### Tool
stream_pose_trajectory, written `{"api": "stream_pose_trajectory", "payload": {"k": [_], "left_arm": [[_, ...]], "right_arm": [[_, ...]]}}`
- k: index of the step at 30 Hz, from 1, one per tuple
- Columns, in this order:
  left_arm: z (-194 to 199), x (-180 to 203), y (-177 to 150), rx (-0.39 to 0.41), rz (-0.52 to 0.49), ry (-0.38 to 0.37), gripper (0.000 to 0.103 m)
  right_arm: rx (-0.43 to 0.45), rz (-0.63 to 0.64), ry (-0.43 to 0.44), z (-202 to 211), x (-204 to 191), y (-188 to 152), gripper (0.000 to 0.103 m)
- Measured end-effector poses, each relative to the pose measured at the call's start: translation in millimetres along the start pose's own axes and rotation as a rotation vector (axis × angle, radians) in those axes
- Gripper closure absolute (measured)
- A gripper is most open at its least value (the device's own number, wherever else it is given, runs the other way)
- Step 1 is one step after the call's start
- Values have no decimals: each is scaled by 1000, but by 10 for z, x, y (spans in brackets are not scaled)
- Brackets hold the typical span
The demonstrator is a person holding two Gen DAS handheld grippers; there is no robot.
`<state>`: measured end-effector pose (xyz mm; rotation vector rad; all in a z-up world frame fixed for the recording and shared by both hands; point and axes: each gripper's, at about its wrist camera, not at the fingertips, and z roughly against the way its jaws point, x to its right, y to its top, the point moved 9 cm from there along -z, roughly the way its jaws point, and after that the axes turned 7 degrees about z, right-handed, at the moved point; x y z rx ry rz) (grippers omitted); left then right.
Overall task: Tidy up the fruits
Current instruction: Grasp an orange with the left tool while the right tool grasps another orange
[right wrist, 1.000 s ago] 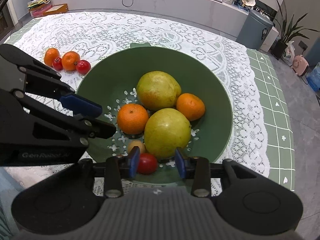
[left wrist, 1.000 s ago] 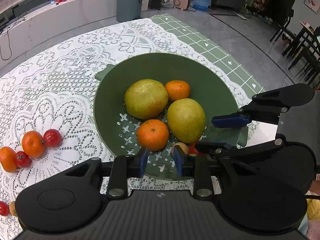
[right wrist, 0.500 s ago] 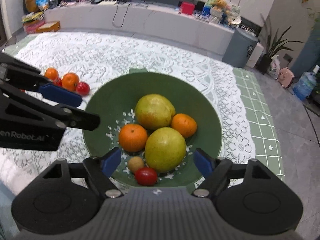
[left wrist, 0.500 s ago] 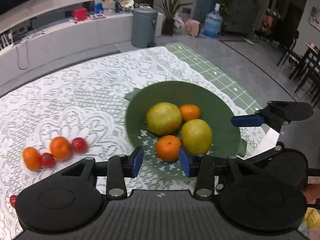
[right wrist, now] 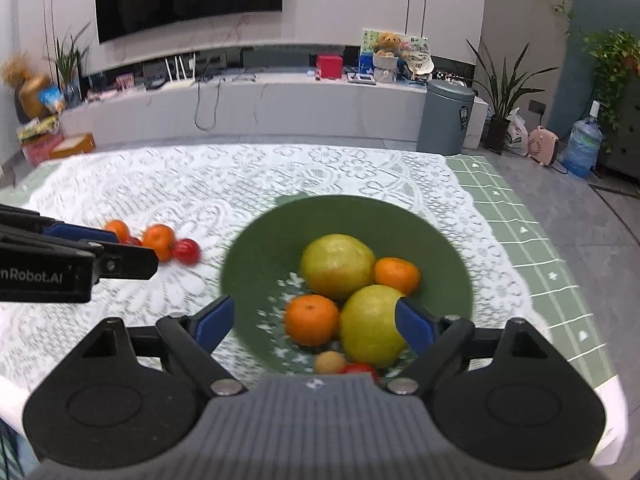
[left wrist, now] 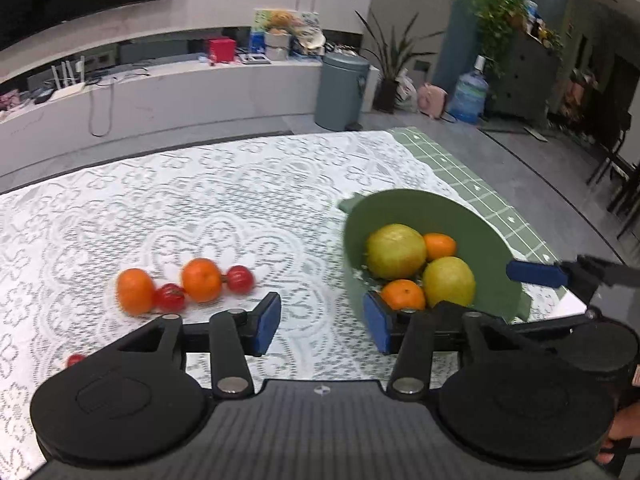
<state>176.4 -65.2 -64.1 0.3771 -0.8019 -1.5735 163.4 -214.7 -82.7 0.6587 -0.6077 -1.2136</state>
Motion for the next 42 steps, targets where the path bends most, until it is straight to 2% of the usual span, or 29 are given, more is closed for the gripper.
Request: {"api": "stream_pose_trajectory", "payload": {"k": [6, 15, 18, 21, 23, 27, 30, 34, 38, 42], "left_arm": [[132, -320, -33, 60, 59, 52, 37], [303, -791, -152, 151, 123, 176, 23], [361, -888, -166, 171, 137, 165, 20], [422, -983, -174, 194, 191, 89, 19], [472, -1075, -170, 216, 231, 98, 16], [528, -1149, -155, 240, 206, 127, 16], [523, -1193, -153, 246, 174, 168, 16], [481, -1273, -145, 232, 169, 172, 20], [434, -1347, -118, 223, 168, 170, 24], [350, -1426, -117, 197, 189, 152, 25]], "right_arm": [[59, 3, 53, 20, -306, -15, 19], [156, 115, 81, 73, -738, 27, 18], [180, 171, 81, 68, -882, 27, 18], [185, 215, 90, 31, -1001, 20, 17], [181, 215, 121, 7, -1064, 23, 17], [172, 197, 166, -47, -1142, 57, 12], [194, 222, 142, -87, -1209, 107, 10], [213, 288, 146, -171, -1323, 173, 10], [182, 274, 187, -315, -1408, 232, 7], [148, 311, 175, -497, -1477, 255, 7]]}}
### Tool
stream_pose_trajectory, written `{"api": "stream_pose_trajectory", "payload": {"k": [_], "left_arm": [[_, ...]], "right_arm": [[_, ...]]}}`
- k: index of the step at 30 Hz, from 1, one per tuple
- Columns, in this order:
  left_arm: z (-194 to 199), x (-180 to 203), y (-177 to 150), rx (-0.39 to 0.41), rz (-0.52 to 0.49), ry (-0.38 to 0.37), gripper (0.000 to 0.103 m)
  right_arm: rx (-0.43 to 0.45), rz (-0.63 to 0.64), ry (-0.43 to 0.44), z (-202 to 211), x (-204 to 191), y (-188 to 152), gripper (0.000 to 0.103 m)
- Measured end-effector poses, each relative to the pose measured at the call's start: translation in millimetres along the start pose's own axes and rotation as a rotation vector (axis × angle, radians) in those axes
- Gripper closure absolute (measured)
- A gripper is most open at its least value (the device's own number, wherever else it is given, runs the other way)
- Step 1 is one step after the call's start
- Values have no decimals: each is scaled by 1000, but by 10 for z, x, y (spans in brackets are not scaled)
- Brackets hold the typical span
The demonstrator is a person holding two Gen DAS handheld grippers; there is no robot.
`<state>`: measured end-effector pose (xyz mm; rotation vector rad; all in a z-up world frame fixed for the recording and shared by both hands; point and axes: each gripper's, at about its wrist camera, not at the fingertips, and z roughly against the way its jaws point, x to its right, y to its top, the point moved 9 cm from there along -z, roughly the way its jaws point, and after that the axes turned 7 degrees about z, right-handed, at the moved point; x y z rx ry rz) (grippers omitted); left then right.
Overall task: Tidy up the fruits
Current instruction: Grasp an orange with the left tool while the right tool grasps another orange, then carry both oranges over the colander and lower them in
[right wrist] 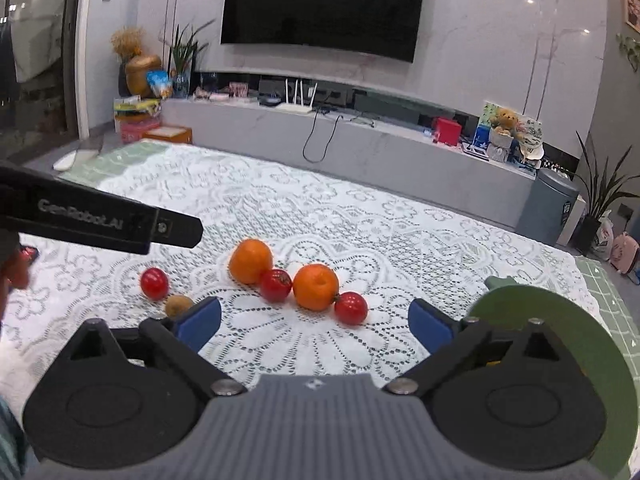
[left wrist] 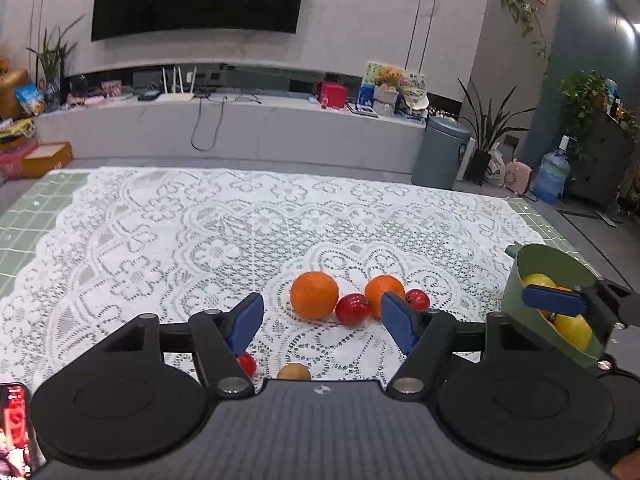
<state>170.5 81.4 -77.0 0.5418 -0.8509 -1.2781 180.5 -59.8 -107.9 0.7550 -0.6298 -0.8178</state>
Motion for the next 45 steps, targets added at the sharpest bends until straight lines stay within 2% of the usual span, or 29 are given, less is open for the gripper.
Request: {"api": "stream_pose_trajectory", "payload": {"k": [3, 7, 10, 13, 19, 27, 36, 41, 45], "left_arm": [[-81, -29, 4, -11, 7, -1, 25], [-247, -43, -15, -45, -2, 5, 32], [-381, -46, -30, -71, -13, 3, 39], [-507, -53, -30, -89, -15, 10, 40], [-767, -113, -8, -144, 38, 1, 46], [-1009, -217, -9, -189, 134, 0, 46], [-1142, -273, -4, -229, 212, -51, 46], [-1218, -365, -37, -257, 324, -82, 48], [-1260, -416, -39, -269, 376, -92, 48]], "right_arm": [[-21, 19, 4, -151, 2, 2, 12], [-47, 28, 2, -352, 36, -6, 34], [-67, 34, 15, -512, 63, 2, 47], [-83, 57, 15, -656, 87, 11, 54], [-94, 83, 14, -900, 147, 47, 58], [-94, -28, 81, -1092, 200, 128, 60], [-109, -128, 149, -1259, 217, 146, 59], [-120, -204, 193, -1349, 265, 155, 59], [-139, -273, 225, -1415, 297, 149, 59]]}}
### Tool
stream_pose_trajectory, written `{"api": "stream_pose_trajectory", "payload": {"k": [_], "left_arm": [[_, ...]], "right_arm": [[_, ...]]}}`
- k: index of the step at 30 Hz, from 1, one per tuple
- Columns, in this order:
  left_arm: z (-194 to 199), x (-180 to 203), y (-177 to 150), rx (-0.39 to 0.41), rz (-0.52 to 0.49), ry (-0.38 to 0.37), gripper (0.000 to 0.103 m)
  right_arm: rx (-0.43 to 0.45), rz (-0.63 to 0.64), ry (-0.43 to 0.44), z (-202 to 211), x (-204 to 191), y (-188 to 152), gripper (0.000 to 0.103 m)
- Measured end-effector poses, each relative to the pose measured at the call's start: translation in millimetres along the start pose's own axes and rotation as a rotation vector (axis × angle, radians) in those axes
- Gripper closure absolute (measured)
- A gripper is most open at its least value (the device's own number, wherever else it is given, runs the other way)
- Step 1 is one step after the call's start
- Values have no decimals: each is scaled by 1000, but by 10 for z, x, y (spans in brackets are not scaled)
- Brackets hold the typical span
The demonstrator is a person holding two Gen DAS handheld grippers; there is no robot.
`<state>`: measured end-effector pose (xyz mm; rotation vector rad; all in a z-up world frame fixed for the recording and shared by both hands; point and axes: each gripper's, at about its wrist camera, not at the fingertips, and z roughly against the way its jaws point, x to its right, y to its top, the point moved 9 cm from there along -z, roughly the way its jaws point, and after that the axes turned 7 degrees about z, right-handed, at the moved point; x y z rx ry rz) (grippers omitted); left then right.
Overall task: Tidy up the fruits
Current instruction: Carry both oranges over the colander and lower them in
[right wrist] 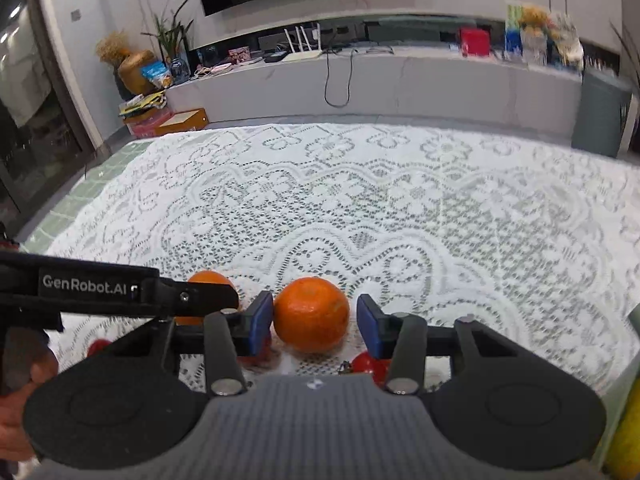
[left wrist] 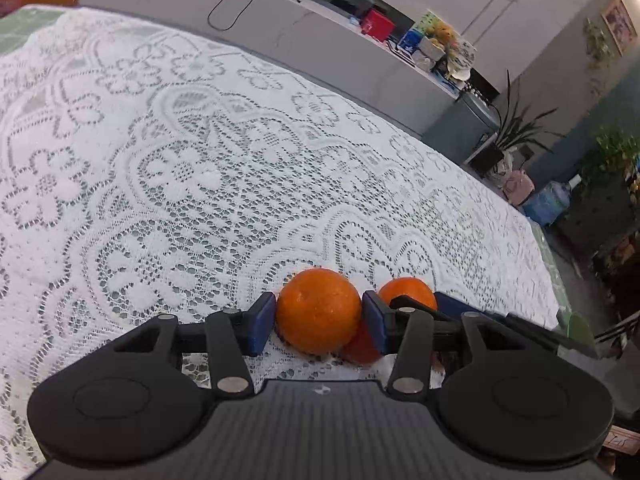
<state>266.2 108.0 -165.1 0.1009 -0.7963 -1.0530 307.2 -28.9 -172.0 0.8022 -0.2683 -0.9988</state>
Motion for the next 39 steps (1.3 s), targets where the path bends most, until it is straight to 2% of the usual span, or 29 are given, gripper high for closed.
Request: {"api": "stream_pose_trajectory", "payload": {"k": [7, 18, 27, 32, 39], "left_arm": [[-31, -33, 29, -7, 50, -16, 50], [74, 18, 58, 28, 26, 35, 52], [467, 273, 21, 114, -126, 83, 53], [647, 428, -68, 132, -210, 124, 53], [920, 719, -249, 168, -294, 108, 53]], "right_arm": [[-16, -42, 26, -34, 23, 8, 62], [-18, -22, -37, 90, 15, 15, 63], [56, 15, -91, 532, -45, 20, 64], [89, 30, -108, 817, -77, -42, 64], [161, 50, -129, 1312, -95, -107, 64]]}}
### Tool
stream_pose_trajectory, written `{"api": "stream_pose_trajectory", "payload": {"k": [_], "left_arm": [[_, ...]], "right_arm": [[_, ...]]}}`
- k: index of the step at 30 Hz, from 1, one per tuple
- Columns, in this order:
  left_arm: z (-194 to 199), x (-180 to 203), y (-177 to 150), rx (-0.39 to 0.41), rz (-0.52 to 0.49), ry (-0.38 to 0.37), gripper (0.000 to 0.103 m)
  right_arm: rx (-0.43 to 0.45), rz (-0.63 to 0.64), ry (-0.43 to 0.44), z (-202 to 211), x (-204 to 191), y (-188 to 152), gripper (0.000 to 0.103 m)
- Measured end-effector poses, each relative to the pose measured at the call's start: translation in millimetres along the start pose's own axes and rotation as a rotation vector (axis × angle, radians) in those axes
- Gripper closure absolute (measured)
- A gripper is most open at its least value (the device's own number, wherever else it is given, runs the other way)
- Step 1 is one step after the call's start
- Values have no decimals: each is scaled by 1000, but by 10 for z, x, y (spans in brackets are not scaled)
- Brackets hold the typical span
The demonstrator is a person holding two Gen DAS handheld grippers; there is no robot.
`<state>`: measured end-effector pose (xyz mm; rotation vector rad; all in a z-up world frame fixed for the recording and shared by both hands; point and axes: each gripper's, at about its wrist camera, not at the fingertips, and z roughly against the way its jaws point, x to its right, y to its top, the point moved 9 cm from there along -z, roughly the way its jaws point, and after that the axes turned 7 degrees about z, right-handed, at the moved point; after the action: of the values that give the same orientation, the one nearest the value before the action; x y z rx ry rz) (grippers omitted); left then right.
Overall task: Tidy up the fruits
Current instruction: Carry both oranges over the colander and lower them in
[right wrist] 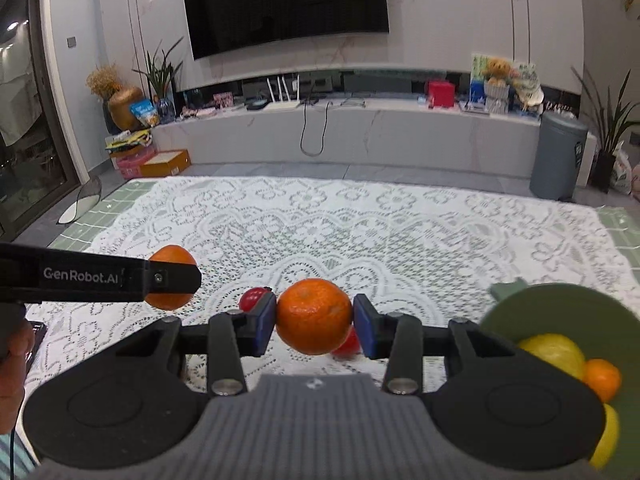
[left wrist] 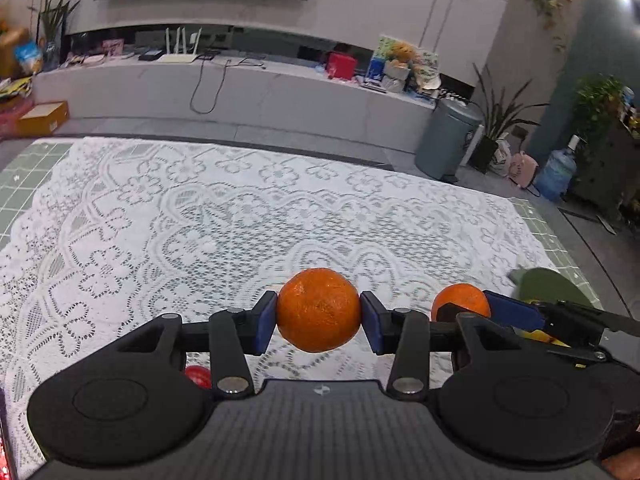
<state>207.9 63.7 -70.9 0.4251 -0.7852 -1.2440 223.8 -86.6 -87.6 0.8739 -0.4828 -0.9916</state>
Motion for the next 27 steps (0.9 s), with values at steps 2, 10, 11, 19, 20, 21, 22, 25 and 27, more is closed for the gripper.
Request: {"api": "stream_pose_trajectory", "payload": {"k": [2, 10, 11, 19, 20, 21, 22, 25, 27], "left_arm": [[64, 94, -15, 3, -11, -12, 53], [226, 588, -178, 10, -93, -86, 53], [227, 669, -205, 4, -104, -100, 53], [118, 1237, -420, -44, -194, -191, 53], [97, 1301, -443, -52, -205, -200, 53], [71, 1365, -468, -60, -218, -209, 53], [42, 1425, -496, -69, -230, -218, 53], [-44, 1595, -554, -89, -257, -234, 53], [-99, 1696, -580, -99, -274, -244, 53]], "right_arm": [[21, 5, -9, 153, 40, -7, 64], [56, -7, -66, 633, 325, -140, 64], [58, -14, -76, 680, 387, -157, 64], [54, -40, -201, 922, 856, -321, 64], [50, -44, -216, 945, 916, -349, 64], [45, -47, -230, 962, 976, -377, 64], [39, -50, -242, 972, 1034, -399, 64], [23, -54, -275, 1011, 1163, -469, 64], [7, -48, -294, 1016, 1232, -506, 64]]}}
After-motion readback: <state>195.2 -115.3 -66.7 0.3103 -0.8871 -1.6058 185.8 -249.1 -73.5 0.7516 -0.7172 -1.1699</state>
